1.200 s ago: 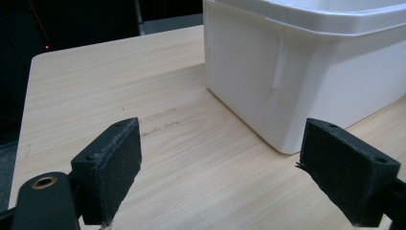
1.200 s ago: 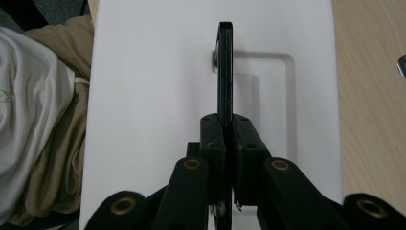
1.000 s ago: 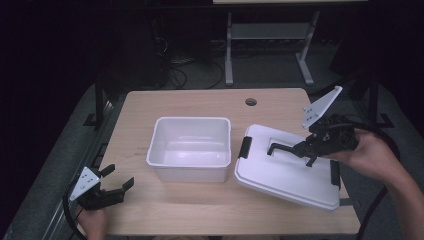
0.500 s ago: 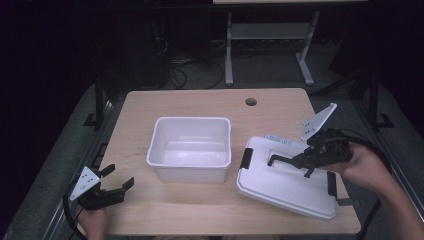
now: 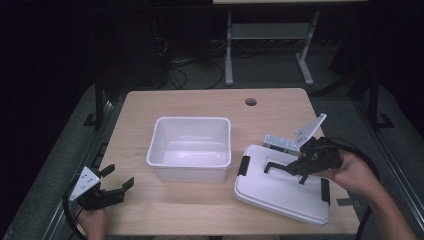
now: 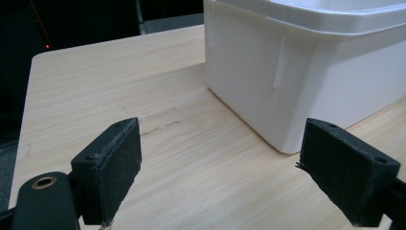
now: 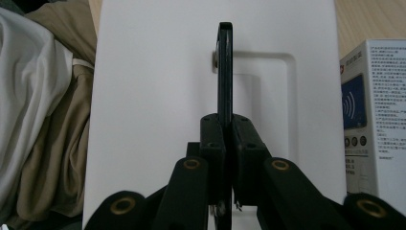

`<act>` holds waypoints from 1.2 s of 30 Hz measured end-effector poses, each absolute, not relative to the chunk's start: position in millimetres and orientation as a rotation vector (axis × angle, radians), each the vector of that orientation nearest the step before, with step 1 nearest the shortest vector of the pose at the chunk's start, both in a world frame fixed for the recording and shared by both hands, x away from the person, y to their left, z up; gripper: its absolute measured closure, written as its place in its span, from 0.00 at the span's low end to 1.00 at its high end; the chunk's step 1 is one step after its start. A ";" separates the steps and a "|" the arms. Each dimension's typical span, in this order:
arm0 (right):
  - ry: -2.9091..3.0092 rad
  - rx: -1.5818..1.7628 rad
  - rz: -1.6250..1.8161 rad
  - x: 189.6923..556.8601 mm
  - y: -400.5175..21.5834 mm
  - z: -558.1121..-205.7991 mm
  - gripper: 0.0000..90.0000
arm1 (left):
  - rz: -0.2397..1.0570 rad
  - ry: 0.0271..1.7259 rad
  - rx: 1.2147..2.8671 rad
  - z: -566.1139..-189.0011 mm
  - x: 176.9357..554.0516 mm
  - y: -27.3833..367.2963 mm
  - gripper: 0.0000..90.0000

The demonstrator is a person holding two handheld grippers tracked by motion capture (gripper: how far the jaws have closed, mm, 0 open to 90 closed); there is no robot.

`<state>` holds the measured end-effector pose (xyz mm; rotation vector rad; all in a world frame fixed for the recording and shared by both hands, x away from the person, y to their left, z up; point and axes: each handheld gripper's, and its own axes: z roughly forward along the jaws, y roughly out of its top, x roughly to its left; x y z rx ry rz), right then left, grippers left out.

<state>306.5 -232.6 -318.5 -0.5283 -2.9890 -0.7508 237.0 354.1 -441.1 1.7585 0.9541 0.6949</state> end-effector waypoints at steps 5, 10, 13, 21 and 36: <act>-2.969 -0.535 -0.760 308.8 -232.2 -330.2 0.94 | 0.692 0.957 1.756 -441.3 236.8 353.8 0.15; -2.958 -0.542 -0.741 311.0 -229.7 -343.1 0.94 | 0.690 0.959 1.758 -441.8 237.3 353.3 0.15; -2.949 -0.544 -0.746 312.5 -229.0 -348.1 0.94 | 0.691 0.956 1.759 -441.5 237.2 353.2 0.15; -2.942 -0.551 -0.726 317.0 -225.9 -361.1 0.94 | 0.689 0.955 1.757 -441.5 237.2 353.4 0.15; -2.936 -0.573 -0.694 321.0 -223.6 -377.4 0.94 | 0.690 0.954 1.754 -441.1 237.1 353.9 0.15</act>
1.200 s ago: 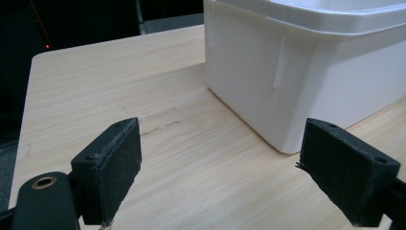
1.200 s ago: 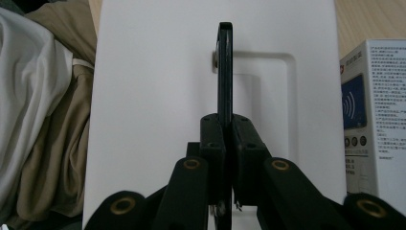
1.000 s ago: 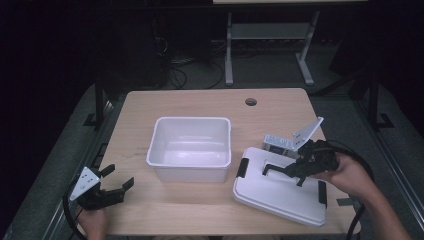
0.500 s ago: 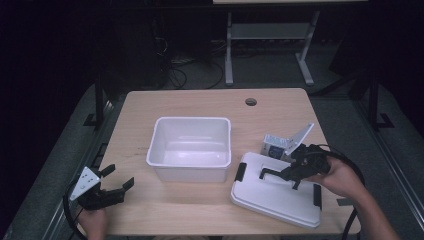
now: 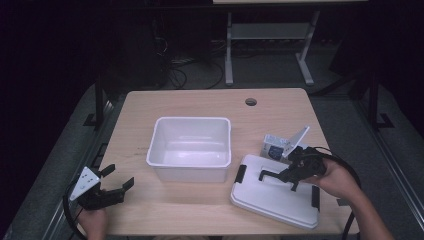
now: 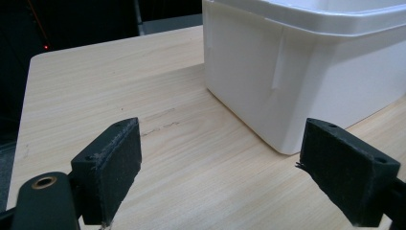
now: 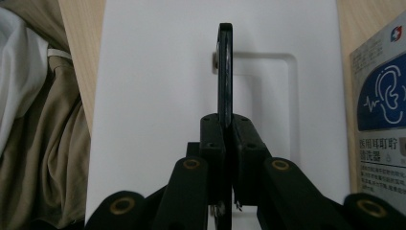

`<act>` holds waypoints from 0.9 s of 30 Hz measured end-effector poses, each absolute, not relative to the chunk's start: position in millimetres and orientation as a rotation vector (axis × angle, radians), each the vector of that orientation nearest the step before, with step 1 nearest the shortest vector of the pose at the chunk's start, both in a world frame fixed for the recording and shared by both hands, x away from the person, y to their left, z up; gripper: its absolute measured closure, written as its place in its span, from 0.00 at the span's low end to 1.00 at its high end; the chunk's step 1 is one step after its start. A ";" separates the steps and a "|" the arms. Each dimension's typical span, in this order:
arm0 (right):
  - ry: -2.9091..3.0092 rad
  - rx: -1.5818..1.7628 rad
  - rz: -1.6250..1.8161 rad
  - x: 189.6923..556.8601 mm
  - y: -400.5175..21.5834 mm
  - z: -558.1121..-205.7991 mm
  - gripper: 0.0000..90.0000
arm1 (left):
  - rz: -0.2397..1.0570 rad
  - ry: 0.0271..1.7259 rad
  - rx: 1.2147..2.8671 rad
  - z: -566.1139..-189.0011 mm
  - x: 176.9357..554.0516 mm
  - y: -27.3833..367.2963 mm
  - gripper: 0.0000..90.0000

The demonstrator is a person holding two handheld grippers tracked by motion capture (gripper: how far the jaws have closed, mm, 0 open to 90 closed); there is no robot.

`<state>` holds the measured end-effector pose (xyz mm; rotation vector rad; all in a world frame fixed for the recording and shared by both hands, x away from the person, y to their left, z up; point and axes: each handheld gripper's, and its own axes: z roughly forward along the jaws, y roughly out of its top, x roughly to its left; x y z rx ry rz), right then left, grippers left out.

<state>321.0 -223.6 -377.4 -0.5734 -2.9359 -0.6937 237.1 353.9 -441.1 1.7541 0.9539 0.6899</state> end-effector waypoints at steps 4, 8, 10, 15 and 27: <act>-2.932 -0.583 -0.677 321.4 -222.6 -382.6 0.94 | 0.691 0.953 1.749 -440.9 236.8 354.1 0.15; -2.926 -0.587 -0.670 322.0 -222.2 -387.6 0.94 | 0.691 0.953 1.751 -441.0 236.8 353.6 0.15; -2.920 -0.588 -0.670 321.7 -222.0 -390.2 0.93 | 0.691 0.953 1.752 -441.0 236.8 353.5 0.15; -2.904 -0.600 -0.675 320.5 -222.7 -394.4 0.93 | 0.689 0.954 1.752 -441.2 237.1 353.8 0.15; -2.891 -0.603 -0.689 314.6 -221.7 -392.8 0.85 | 0.687 0.950 1.753 -441.1 237.2 352.7 0.15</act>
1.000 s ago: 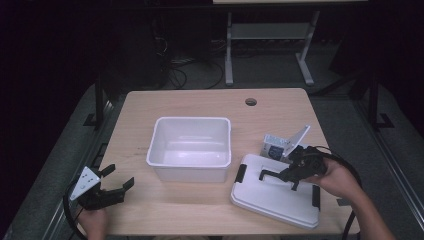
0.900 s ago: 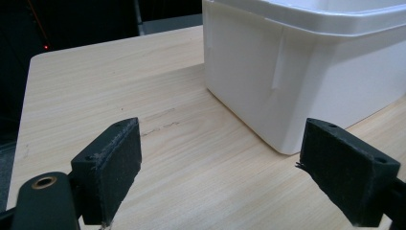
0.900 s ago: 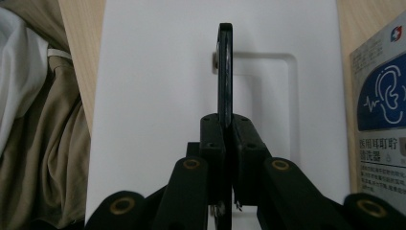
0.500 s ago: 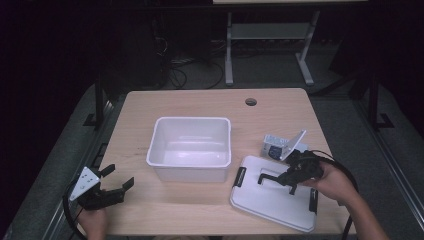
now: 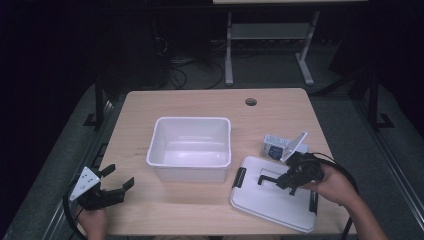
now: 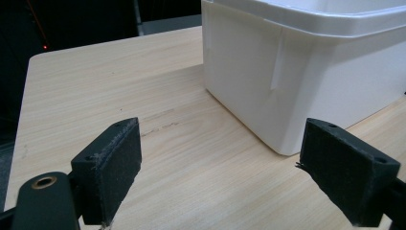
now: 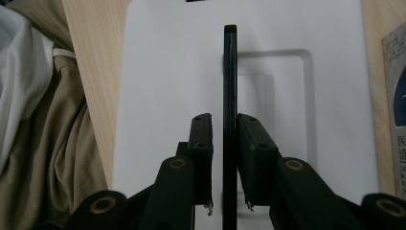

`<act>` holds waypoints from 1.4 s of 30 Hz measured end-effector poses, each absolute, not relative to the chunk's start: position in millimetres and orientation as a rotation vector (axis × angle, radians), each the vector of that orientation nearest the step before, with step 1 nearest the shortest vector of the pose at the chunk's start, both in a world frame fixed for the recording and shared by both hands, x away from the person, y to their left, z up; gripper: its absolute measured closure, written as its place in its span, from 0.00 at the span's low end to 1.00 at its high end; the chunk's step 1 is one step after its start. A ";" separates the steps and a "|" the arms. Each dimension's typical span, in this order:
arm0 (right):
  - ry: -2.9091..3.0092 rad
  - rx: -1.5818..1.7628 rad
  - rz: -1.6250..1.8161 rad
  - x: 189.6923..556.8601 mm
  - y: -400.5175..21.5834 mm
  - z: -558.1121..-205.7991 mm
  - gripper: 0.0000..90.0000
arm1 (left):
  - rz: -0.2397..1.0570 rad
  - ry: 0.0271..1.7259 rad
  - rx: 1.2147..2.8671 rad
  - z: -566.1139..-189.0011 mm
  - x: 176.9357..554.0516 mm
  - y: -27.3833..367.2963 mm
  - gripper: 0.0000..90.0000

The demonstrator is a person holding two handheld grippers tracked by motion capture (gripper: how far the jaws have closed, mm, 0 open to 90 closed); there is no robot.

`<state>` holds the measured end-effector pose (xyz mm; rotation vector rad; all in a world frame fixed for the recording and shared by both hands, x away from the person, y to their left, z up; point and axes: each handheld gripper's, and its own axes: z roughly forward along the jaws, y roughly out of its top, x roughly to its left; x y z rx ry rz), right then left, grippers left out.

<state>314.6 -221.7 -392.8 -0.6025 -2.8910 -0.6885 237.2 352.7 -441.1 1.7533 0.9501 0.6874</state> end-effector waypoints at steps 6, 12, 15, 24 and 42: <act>-2.883 -0.592 -0.688 308.5 -221.4 -389.2 0.82 | 0.687 0.948 1.755 -441.1 237.2 352.5 0.15; -2.880 -0.585 -0.705 301.8 -223.4 -381.6 0.76 | 0.685 0.951 1.756 -441.3 237.8 352.5 0.15; -2.886 -0.591 -0.710 300.5 -225.9 -376.1 0.75 | 0.687 0.949 1.756 -441.1 237.7 352.3 0.15; -2.920 -0.648 -0.737 307.1 -234.2 -360.9 0.70 | 0.688 0.951 1.755 -441.1 238.0 352.5 0.15; -2.975 -0.732 -0.708 332.2 -240.8 -344.0 0.64 | 0.687 0.953 1.749 -441.4 239.1 354.1 0.15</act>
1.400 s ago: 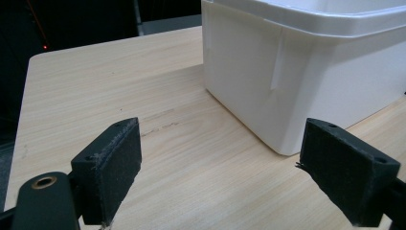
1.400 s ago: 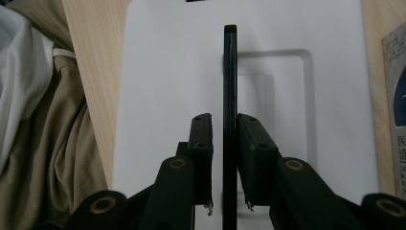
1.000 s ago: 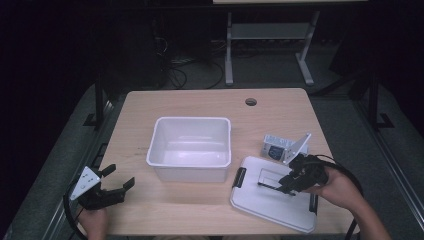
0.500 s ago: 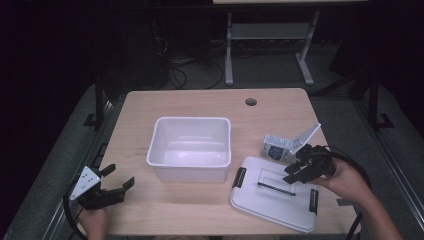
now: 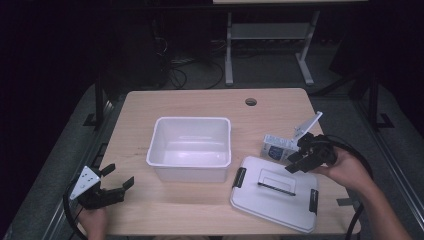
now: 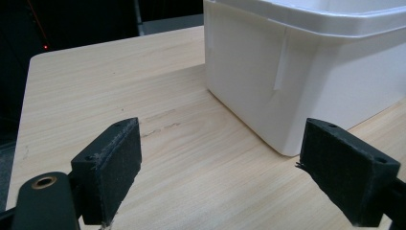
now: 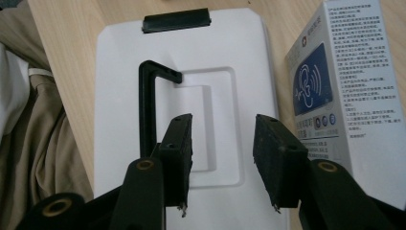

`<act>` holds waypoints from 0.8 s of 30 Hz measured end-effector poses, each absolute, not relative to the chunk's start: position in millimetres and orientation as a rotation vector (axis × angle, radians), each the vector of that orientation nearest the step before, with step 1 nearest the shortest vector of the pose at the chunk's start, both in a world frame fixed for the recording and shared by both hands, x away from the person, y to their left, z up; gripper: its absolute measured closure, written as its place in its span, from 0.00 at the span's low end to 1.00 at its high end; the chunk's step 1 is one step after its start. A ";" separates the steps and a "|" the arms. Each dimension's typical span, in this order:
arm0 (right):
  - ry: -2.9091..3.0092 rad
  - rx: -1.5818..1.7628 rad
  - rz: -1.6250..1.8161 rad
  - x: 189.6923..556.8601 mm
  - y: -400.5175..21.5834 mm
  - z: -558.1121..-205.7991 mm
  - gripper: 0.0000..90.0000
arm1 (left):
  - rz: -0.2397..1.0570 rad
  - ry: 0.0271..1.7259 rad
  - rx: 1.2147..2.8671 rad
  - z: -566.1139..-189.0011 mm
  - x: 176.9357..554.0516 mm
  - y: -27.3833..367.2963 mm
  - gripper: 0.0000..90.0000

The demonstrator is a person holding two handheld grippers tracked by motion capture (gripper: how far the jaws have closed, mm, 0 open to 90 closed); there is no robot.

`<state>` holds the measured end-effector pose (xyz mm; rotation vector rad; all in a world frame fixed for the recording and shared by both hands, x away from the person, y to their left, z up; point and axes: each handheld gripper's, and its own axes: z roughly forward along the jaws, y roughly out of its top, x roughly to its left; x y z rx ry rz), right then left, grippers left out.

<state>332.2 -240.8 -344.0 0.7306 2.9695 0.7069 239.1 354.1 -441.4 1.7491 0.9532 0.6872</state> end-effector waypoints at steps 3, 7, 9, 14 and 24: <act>2.970 0.731 0.701 336.0 -240.4 -345.2 0.63 | 0.686 0.953 1.748 -441.3 239.2 354.5 0.15; 2.971 0.741 0.691 339.9 -240.0 -346.8 0.62 | 0.685 0.954 1.748 -441.6 239.9 354.3 0.15; 2.967 0.741 0.692 341.9 -240.6 -347.2 0.61 | 0.686 0.956 1.749 -441.6 239.9 354.1 0.15; 2.962 0.750 0.692 346.5 -242.1 -347.9 0.59 | 0.686 0.954 1.749 -441.5 239.6 354.3 0.15; 2.943 0.782 0.674 357.9 -244.7 -344.5 0.56 | 0.687 0.955 1.749 -441.3 239.4 354.6 0.15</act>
